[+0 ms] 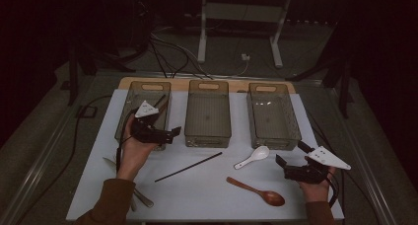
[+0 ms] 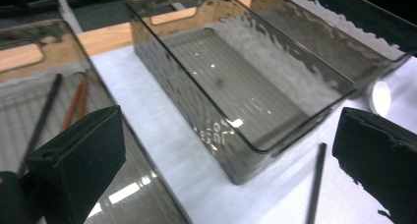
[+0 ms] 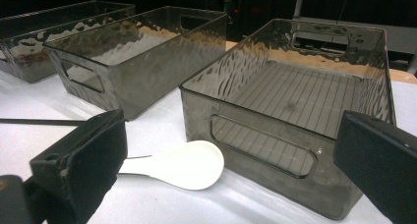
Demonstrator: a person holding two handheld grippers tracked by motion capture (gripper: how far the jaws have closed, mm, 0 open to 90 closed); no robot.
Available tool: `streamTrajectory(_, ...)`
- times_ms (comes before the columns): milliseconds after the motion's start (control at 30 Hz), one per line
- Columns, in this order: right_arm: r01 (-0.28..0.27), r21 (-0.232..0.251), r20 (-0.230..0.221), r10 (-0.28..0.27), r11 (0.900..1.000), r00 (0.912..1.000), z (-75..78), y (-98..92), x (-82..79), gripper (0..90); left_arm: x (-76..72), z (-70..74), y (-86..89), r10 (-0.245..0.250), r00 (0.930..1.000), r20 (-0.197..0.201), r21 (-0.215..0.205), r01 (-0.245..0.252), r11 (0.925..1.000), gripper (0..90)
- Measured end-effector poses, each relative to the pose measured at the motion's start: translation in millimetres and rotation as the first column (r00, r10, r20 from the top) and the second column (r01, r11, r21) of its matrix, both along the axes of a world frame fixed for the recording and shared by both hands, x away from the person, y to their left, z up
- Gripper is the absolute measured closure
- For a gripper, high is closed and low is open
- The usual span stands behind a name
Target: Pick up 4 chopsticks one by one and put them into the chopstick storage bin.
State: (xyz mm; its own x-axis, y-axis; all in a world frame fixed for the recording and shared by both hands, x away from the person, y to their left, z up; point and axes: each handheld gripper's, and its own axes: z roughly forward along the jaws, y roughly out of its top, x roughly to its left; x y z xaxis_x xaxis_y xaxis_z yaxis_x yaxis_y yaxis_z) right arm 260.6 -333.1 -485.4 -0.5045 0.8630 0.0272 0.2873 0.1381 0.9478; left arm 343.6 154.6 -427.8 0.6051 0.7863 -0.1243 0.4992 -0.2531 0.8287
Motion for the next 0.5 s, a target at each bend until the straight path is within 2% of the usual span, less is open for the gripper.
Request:
streamTrajectory(267, 0.000, 0.000, 0.000, 0.000, 1.000, 1.0000, 0.0, -0.2, 0.1, 0.2, -6.2, -9.1, -10.8, -0.041, 0.9989, -0.022, 0.012, 0.041, 0.9991, 0.7)
streamTrajectory(500, 0.000, 0.000, 0.000, 0.000, 1.000, 1.0000, 0.1, -0.4, 0.0, 0.2, -13.2, -20.8, -22.5, -0.085, 0.9950, -0.052, 0.026, 0.087, 0.9959, 0.7)
